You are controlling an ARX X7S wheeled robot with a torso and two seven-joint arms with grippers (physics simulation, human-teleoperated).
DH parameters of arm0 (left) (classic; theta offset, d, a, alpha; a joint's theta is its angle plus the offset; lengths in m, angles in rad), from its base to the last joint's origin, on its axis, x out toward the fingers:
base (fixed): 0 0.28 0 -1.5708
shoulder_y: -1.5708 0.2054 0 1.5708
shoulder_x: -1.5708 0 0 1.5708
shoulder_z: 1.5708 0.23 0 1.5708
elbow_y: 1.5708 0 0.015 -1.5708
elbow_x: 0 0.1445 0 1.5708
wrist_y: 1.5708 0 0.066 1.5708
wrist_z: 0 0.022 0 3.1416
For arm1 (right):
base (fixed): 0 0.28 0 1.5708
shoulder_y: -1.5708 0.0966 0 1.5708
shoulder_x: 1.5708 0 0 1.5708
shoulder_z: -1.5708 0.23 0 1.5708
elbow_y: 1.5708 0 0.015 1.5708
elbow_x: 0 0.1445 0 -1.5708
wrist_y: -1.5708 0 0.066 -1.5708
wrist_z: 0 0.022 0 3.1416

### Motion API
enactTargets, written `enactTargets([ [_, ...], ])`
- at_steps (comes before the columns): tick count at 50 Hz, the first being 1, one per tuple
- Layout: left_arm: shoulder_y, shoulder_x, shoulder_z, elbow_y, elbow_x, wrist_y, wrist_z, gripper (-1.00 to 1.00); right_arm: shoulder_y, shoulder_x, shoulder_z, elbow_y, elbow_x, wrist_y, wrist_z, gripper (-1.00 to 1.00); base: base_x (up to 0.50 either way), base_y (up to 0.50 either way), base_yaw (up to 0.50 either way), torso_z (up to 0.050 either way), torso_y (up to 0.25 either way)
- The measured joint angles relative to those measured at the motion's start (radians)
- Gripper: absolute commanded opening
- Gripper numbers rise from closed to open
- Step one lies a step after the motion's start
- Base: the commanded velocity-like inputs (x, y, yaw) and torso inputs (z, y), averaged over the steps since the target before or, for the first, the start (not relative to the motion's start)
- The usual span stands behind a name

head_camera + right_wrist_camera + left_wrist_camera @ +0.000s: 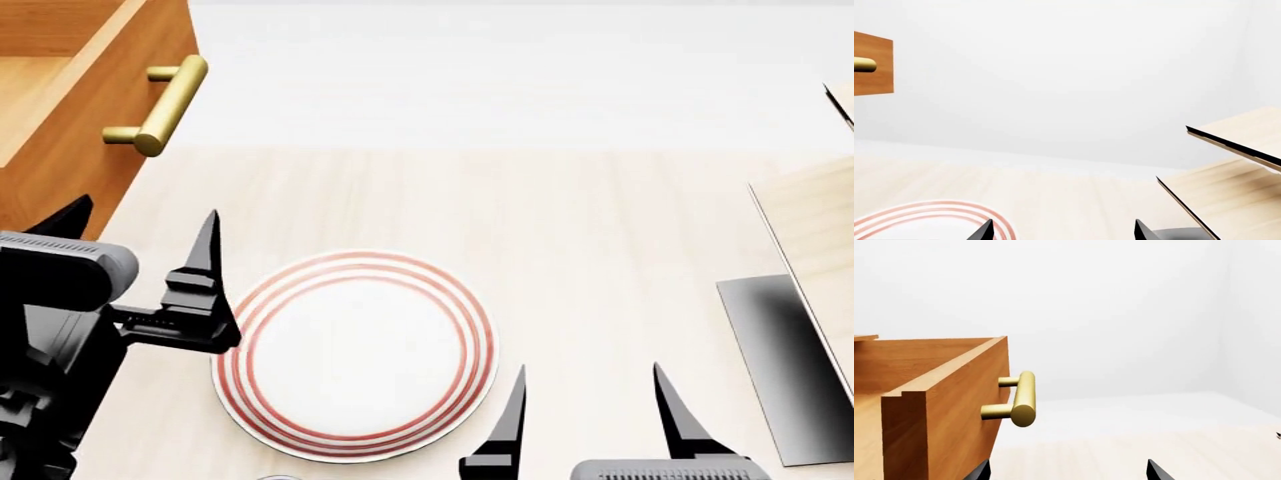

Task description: Close the top drawer of the cabinet.

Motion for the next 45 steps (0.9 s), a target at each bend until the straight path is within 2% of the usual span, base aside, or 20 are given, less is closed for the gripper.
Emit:
enactTargets([
  [13, -0.025, 0.004, -0.051, -0.021, -0.040, -0.014, -0.019, 1.00, 0.001, 0.007, -0.009, -0.002, 0.004, 0.003, 0.007, 1.00, 0.00, 0.00, 0.00, 0.000, 0.000],
  [45, -0.110, -0.010, -0.177, -0.183, 0.106, 0.011, -0.103, 1.00, -0.008, 0.029, -0.016, 0.015, 0.026, -0.021, 0.025, 1.00, 0.01, 0.00, 0.00, 0.000, 0.000],
])
